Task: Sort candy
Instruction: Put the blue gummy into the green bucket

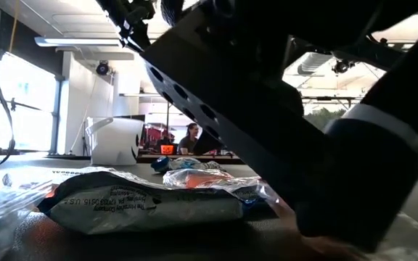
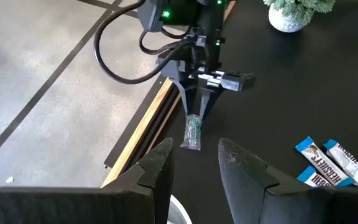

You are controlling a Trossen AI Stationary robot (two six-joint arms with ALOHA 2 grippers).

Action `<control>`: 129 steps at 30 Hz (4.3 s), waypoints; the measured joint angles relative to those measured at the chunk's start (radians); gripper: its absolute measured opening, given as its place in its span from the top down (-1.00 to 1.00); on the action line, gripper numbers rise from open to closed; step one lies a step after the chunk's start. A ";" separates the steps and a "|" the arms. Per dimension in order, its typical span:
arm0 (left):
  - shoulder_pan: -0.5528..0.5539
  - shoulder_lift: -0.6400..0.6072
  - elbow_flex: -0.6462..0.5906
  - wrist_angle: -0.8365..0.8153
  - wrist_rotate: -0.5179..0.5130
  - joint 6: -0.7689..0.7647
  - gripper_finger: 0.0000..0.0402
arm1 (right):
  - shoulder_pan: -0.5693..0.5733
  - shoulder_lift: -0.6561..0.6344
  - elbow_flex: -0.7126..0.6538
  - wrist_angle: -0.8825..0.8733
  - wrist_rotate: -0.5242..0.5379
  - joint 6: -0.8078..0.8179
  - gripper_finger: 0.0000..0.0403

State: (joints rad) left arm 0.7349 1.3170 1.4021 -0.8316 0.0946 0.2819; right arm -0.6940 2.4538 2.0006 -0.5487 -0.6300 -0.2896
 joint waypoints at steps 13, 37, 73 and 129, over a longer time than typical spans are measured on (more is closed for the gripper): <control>0.000 0.000 0.000 -0.001 0.000 0.001 0.44 | -0.001 0.002 0.000 -0.033 0.087 0.174 0.26; 0.029 0.026 -0.377 0.463 0.232 -0.111 0.44 | 0.091 -0.209 0.292 -0.746 0.322 0.125 0.26; -0.191 0.597 -0.205 0.575 -0.359 -0.112 0.44 | 0.308 -0.434 0.303 -1.023 0.526 0.203 0.26; -0.191 0.472 0.000 0.343 -0.147 -0.261 1.00 | 0.332 -0.434 0.303 -0.977 0.621 0.132 0.26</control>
State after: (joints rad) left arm 0.5436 1.7893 1.4017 -0.4889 -0.0527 0.0210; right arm -0.3618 2.0201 2.3032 -1.5261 -0.0089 -0.1576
